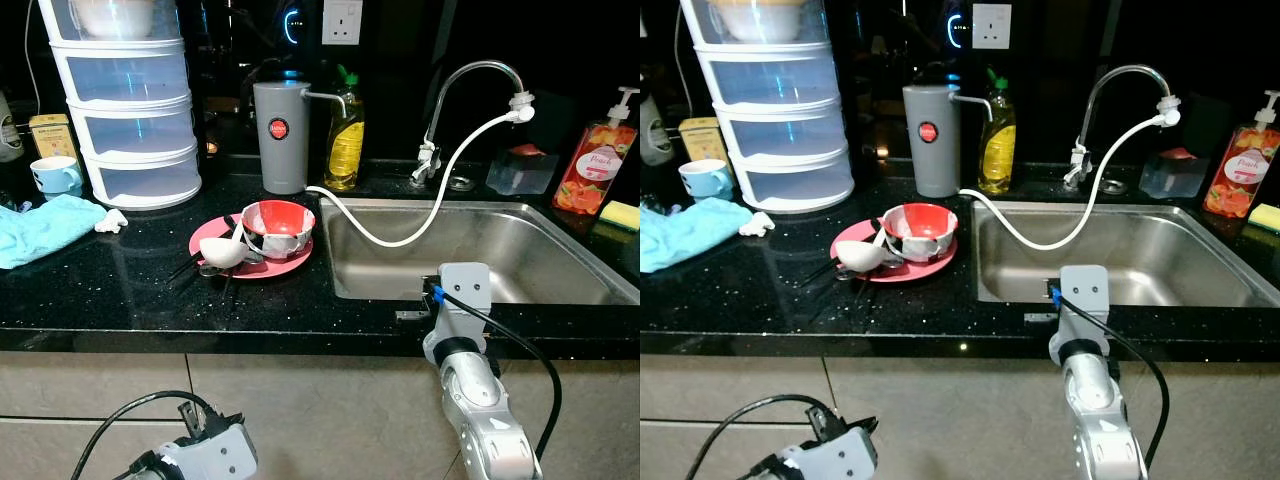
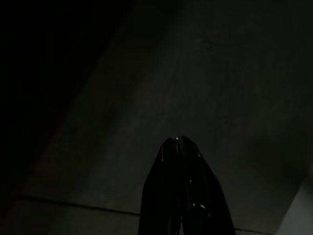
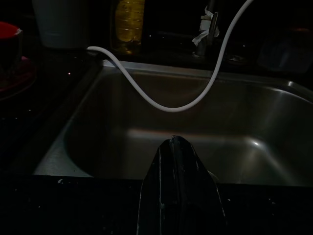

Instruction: Kitchen organization

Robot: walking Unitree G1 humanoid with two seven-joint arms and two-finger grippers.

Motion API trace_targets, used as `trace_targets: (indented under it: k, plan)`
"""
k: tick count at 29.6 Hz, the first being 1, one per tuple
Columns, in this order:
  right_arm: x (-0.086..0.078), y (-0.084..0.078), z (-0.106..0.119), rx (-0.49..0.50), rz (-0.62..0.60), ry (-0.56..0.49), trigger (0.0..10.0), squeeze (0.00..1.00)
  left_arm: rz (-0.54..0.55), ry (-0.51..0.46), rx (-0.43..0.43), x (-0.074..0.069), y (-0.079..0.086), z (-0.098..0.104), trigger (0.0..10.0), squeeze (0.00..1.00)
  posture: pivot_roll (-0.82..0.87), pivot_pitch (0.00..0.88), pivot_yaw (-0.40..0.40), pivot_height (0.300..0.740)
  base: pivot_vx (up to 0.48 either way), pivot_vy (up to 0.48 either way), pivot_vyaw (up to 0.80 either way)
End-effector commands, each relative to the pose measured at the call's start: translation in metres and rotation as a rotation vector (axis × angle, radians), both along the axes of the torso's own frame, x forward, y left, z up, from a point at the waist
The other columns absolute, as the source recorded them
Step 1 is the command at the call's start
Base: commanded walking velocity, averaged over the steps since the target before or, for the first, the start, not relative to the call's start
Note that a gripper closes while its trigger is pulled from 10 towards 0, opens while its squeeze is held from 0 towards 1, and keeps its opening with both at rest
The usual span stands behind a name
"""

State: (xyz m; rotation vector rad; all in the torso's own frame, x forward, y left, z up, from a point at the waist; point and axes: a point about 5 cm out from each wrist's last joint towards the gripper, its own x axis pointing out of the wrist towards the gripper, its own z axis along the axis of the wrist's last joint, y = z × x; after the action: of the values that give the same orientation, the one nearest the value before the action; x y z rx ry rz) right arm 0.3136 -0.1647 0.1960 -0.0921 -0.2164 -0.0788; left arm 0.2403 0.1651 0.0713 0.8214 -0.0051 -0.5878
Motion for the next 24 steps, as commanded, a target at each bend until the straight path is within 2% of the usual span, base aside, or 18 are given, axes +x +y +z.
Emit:
trace_targets:
  k: [1, 2, 3, 6, 7, 8, 9, 10, 11, 12, 13, 14, 15, 16, 17, 20, 23, 24]
  plan:
    - [-0.002, -0.001, 0.001, -0.001, -0.007, -0.001, 10.0, 0.00, 0.054, 0.082, 0.041, -0.006, 0.005, -0.004, 10.0, 0.00, -0.04, 0.069, -0.015, 0.740, 0.000, 0.000, 0.00]
    - [-0.002, 0.000, 0.002, -0.002, -0.004, -0.003, 10.0, 0.00, 0.070, 0.125, 0.080, -0.009, 0.008, -0.004, 10.0, 0.00, -0.04, 0.069, -0.015, 0.740, 0.000, 0.000, 0.00]
    - [-0.002, -0.001, 0.003, -0.003, -0.004, -0.005, 10.0, 0.00, 0.018, 0.211, 0.072, -0.014, 0.008, -0.001, 10.0, 0.00, -0.04, 0.069, -0.016, 0.740, 0.000, 0.000, 0.00]
    - [-0.003, -0.005, 0.004, -0.009, -0.011, -0.005, 10.0, 0.00, -0.179, 0.442, -0.059, -0.030, 0.013, 0.013, 10.0, 0.00, -0.05, 0.070, -0.016, 0.740, 0.000, 0.000, 0.00]
    - [-0.003, -0.005, 0.004, -0.009, -0.011, -0.005, 10.0, 0.00, -0.179, 0.442, -0.059, -0.030, 0.013, 0.013, 10.0, 0.00, -0.05, 0.070, -0.016, 0.740, 0.000, 0.000, 0.00]
    - [-0.003, -0.006, 0.003, -0.011, -0.014, -0.004, 10.0, 0.00, -0.183, 0.527, -0.054, -0.036, 0.024, 0.018, 10.0, 0.00, -0.05, 0.067, -0.009, 0.740, 0.000, 0.000, 0.00]
    - [-0.004, -0.007, 0.003, -0.012, -0.017, -0.003, 10.0, 0.00, -0.228, 0.686, -0.086, -0.043, 0.037, 0.027, 10.0, 0.00, -0.05, 0.068, -0.005, 0.740, 0.000, 0.000, 0.00]
    - [-0.004, -0.007, 0.003, -0.011, -0.020, -0.003, 10.0, 0.00, -0.257, 0.791, -0.160, -0.042, 0.048, 0.040, 10.0, 0.00, -0.06, 0.065, 0.002, 0.740, 0.000, 0.000, 0.00]
    - [-0.005, -0.007, 0.002, -0.011, -0.022, -0.004, 10.0, 0.00, -0.284, 0.849, -0.215, -0.041, 0.053, 0.050, 10.0, 0.00, -0.06, 0.065, 0.002, 0.740, 0.000, 0.000, 0.00]
    - [-0.005, -0.007, 0.002, -0.011, -0.022, -0.004, 10.0, 0.00, -0.284, 0.849, -0.215, -0.041, 0.053, 0.050, 10.0, 0.00, -0.06, 0.065, 0.002, 0.740, 0.000, 0.000, 0.00]
    - [-0.005, -0.006, 0.002, -0.009, -0.024, -0.004, 10.0, 0.00, -0.271, 0.806, -0.290, -0.028, 0.059, 0.064, 10.0, 0.00, -0.06, 0.064, 0.010, 0.740, 0.000, 0.000, 0.00]
    - [-0.006, -0.006, 0.002, -0.008, -0.025, -0.004, 10.0, 0.00, -0.232, 0.708, -0.350, -0.013, 0.062, 0.077, 10.0, 0.00, -0.06, 0.063, 0.014, 0.740, 0.000, 0.000, 0.00]
    - [-0.006, -0.006, 0.002, -0.008, -0.025, -0.004, 10.0, 0.00, -0.232, 0.708, -0.350, -0.013, 0.062, 0.077, 10.0, 0.00, -0.06, 0.063, 0.014, 0.740, 0.000, 0.000, 0.00]
    - [-0.006, -0.006, 0.002, -0.007, -0.028, -0.005, 10.0, 0.00, -0.177, 0.618, -0.407, 0.002, 0.066, 0.089, 10.0, 0.00, -0.07, 0.064, 0.014, 0.740, 0.000, 0.000, 0.00]
    - [-0.007, -0.007, 0.002, -0.005, -0.034, -0.006, 10.0, 0.00, -0.111, 0.493, -0.590, 0.024, 0.072, 0.116, 10.0, 0.00, -0.07, 0.061, 0.018, 0.740, 0.000, 0.000, 0.00]
    - [-0.008, -0.008, 0.002, -0.005, -0.037, -0.006, 10.0, 0.00, -0.110, 0.489, -0.633, 0.026, 0.072, 0.122, 10.0, 0.00, -0.07, 0.061, 0.018, 0.740, 0.000, 0.000, 0.00]
    - [-0.008, -0.012, 0.002, -0.008, -0.048, -0.006, 10.0, 0.00, -0.232, 0.599, -0.695, 0.014, 0.060, 0.126, 10.0, 0.00, -0.07, 0.061, 0.020, 0.740, 0.000, 0.000, 0.00]
    - [-0.008, -0.012, 0.002, -0.008, -0.048, -0.006, 10.0, 0.00, -0.232, 0.599, -0.695, 0.014, 0.060, 0.126, 10.0, 0.00, -0.07, 0.061, 0.020, 0.740, 0.000, 0.000, 0.00]
